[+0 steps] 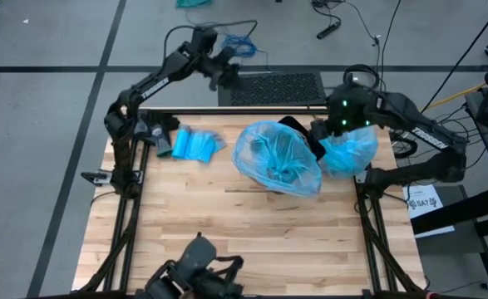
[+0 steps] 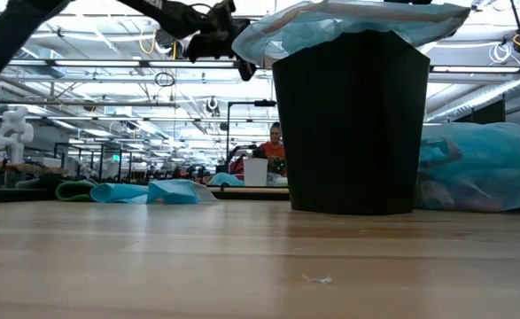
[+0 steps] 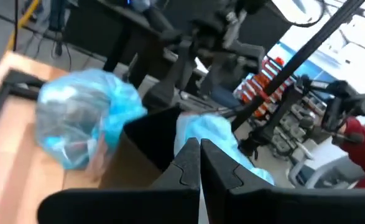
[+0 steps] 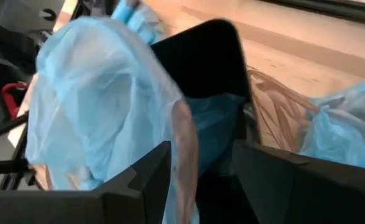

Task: Place trash/remove bag and relplace
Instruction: Put the blue trash bag into the trash bin

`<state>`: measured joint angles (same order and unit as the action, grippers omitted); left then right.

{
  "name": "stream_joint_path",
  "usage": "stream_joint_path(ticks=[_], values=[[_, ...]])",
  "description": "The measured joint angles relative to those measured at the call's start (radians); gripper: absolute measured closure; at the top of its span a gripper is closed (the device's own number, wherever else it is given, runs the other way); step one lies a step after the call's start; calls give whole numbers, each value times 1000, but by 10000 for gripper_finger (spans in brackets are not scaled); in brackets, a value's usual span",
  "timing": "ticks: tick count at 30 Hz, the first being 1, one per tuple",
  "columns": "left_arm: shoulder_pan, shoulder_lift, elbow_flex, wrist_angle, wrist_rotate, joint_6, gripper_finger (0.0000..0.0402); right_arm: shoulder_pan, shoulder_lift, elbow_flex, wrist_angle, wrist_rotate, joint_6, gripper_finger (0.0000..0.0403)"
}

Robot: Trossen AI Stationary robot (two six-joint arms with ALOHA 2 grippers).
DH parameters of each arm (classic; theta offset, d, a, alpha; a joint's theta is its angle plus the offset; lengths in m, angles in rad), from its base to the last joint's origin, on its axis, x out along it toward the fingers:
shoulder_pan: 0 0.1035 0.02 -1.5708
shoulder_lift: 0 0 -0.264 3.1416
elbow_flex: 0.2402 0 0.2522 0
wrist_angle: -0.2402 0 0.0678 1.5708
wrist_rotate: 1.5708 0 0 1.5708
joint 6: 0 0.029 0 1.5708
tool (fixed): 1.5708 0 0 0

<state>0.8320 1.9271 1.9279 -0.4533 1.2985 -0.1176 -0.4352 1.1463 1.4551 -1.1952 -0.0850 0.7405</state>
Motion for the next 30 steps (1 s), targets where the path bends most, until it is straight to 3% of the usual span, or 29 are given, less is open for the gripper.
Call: stream_joint_path(ticks=[5, 11, 17, 20, 24, 30], values=[[6, 10, 25, -28, -107, -4, 399, -75, 42, -10, 3, -102, -59, 239], [0, 8, 25, -284, -425, 219, 399, -67, 65, -130, 31, -182, -91, 239], [-40, -27, 24, -446, -692, 404, 399, -36, 55, -267, 269, -266, -96, 246], [-73, -56, 24, -441, -725, 421, 399, -21, 55, -303, 279, -247, -99, 290], [-129, -86, 24, -421, -728, 421, 399, -14, 42, -307, 273, -203, -99, 387], [-204, -94, 24, -416, -728, 420, 399, 7, -18, -246, 265, -96, -90, 401]])
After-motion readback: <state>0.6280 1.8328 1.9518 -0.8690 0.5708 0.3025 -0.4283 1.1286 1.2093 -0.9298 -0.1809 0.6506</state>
